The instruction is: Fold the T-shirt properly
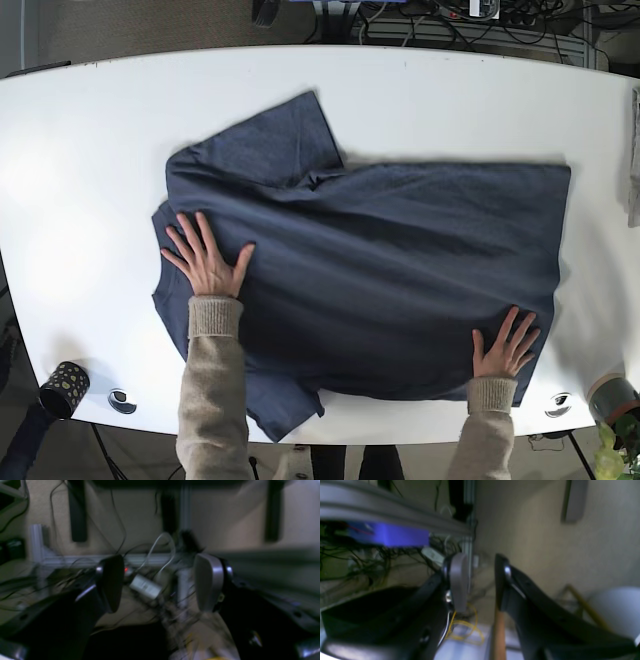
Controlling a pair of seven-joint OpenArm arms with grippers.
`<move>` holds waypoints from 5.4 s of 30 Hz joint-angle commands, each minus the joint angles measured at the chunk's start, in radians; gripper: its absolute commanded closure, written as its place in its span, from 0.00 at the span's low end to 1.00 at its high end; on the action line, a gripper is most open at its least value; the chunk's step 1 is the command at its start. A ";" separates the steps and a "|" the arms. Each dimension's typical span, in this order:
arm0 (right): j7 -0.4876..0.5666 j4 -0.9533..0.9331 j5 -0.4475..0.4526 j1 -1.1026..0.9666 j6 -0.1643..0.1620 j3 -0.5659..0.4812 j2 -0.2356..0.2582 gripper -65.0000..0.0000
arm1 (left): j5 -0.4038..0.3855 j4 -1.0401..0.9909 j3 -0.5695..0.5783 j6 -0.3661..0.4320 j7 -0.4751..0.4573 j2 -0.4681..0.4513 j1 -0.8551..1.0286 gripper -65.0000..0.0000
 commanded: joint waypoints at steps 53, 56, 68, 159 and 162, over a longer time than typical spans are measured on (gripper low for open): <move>-1.125 0.233 0.503 0.715 0.222 0.249 -0.070 0.43 | -0.257 0.198 -0.164 0.000 0.318 0.000 -0.359 0.24; -1.137 0.214 0.503 0.732 0.222 0.249 -0.107 0.43 | -0.257 0.198 -0.164 0.000 0.339 0.000 -0.386 0.24; -1.135 0.091 0.503 0.778 0.222 0.249 -0.173 0.43 | -0.255 0.187 -0.163 -0.106 0.395 -0.002 -0.425 0.24; -1.135 0.068 0.493 0.769 0.169 0.126 -0.231 1.00 | -0.352 -0.229 -0.668 -0.255 0.821 -0.025 -0.807 0.38; -1.135 0.068 0.497 0.769 0.169 0.126 -0.216 1.00 | -0.350 -0.252 -0.668 -0.255 0.821 -0.026 -0.822 0.39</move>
